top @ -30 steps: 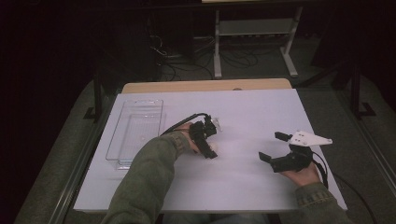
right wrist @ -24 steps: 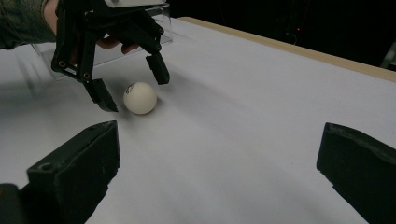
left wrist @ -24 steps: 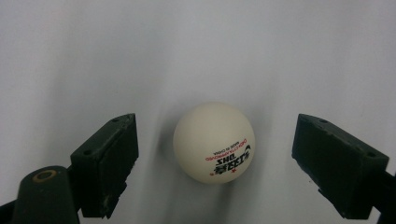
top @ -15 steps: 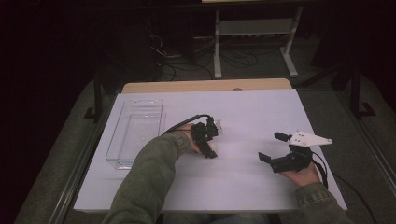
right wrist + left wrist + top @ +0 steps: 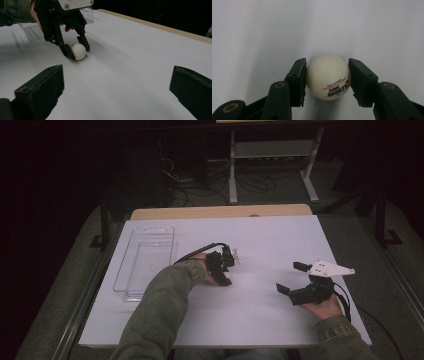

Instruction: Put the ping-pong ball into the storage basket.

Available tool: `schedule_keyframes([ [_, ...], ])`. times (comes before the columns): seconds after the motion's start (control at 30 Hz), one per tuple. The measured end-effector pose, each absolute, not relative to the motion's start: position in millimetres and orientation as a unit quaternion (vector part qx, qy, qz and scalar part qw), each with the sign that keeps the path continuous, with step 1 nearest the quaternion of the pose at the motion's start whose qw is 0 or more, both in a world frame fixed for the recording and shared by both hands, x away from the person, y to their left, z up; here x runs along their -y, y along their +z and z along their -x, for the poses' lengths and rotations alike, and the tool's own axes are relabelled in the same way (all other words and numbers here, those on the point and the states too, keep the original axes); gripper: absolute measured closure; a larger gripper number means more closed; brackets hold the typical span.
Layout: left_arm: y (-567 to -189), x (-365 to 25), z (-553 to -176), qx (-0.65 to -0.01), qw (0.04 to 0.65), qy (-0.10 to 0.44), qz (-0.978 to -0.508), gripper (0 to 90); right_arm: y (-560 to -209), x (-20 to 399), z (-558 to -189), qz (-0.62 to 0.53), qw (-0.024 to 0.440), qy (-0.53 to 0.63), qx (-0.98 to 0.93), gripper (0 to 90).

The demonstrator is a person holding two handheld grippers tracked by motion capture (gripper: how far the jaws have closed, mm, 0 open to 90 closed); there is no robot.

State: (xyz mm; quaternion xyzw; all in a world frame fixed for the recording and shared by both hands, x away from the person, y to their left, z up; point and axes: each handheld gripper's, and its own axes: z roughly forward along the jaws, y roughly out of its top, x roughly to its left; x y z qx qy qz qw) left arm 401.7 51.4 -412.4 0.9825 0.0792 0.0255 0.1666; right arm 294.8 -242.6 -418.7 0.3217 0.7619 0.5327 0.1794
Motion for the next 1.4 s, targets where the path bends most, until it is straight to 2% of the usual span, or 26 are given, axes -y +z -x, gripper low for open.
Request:
schedule_keyframes([
  [0.53, -408.2, -46.8, -396.9, -0.056, 0.154, 0.023, -0.986, 50.3, -418.4, 242.5, -294.2, -0.322, 0.18, 0.533, -0.761, 0.0],
  [1.4, -372.6, -57.7, -393.2, -0.046, 0.149, 0.05, -0.987, 50.3, -419.1, 241.6, -293.7, -0.322, 0.178, 0.531, -0.763, 0.0],
])
